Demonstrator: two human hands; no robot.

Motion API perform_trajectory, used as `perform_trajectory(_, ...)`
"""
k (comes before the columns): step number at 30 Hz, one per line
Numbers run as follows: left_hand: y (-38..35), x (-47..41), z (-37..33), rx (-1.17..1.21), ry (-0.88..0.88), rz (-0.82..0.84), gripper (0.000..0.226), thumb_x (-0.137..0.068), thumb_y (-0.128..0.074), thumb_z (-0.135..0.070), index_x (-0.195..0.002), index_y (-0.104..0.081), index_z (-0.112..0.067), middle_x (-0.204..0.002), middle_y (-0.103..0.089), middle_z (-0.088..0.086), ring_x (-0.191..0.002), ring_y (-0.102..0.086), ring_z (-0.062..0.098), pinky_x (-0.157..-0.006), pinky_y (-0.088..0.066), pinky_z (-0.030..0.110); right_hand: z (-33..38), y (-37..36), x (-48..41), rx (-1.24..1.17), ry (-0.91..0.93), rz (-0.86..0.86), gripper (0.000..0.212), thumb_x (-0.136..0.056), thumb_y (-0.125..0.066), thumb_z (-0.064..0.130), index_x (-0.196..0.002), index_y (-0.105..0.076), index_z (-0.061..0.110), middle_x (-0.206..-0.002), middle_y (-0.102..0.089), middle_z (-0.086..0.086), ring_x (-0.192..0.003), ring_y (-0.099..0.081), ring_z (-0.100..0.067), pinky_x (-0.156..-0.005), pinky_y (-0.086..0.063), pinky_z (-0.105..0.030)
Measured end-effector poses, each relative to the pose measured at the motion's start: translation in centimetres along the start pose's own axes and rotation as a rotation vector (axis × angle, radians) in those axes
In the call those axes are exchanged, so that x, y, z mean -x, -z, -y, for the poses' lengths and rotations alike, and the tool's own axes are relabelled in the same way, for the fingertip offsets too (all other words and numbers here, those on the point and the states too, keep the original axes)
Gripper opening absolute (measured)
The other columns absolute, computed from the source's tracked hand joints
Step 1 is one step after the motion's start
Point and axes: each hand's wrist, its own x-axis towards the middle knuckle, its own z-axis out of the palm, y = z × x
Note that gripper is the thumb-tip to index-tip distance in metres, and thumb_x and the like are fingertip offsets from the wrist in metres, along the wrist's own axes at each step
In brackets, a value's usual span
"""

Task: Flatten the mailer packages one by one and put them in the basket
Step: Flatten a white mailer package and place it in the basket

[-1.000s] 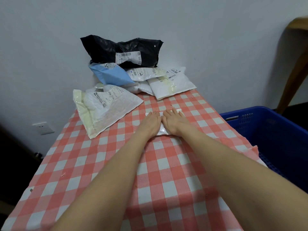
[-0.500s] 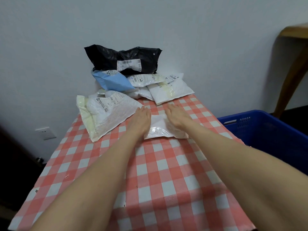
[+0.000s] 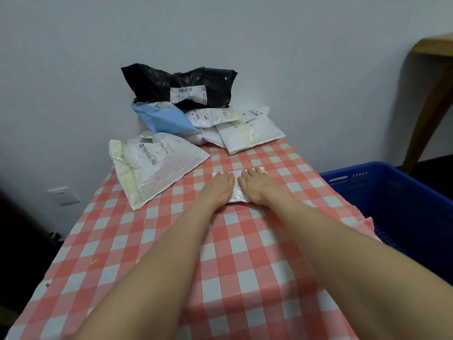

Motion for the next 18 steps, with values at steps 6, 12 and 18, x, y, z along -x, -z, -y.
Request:
perform_trajectory(6, -0.68, -0.33, 0.21, -0.153, -0.043, -0.056, 0.037, -0.102, -0.027, -0.012, -0.135, -0.037, 0.001, -0.140, -0.042, 0.021, -0.130, -0.038, 0.033, -0.102, -0.038, 0.041, 0.01, -0.23, 0.31, 0.048, 0.012, -0.016, 0.056, -0.103, -0.010, 0.034, -0.152, -0.016, 0.009, -0.160, -0.012, -0.010, -0.148, -0.006, -0.026, -0.120, -0.007, -0.040)
perform_trajectory(12, -0.75, -0.36, 0.07, -0.289, -0.109, -0.074, 0.035, -0.103, -0.026, -0.013, -0.131, -0.041, 0.001, -0.139, -0.043, 0.019, -0.132, -0.036, 0.032, -0.101, -0.036, 0.038, -0.02, -0.25, 0.26, 0.054, 0.000, 0.004, 0.057, -0.103, -0.008, 0.036, -0.154, -0.010, 0.010, -0.162, -0.006, -0.008, -0.149, -0.001, -0.023, -0.121, -0.002, -0.040)
perform_trajectory(18, -0.87, -0.38, 0.25, -0.396, -0.139, -0.077, 0.035, -0.102, -0.031, -0.011, -0.134, -0.036, 0.003, -0.142, -0.039, 0.022, -0.133, -0.035, 0.034, -0.103, -0.035, 0.039, 0.10, -0.11, 0.43, 0.039, -0.002, 0.029, 0.058, -0.103, -0.008, 0.037, -0.154, -0.007, 0.011, -0.162, -0.002, -0.007, -0.149, 0.003, -0.022, -0.120, 0.000, -0.039)
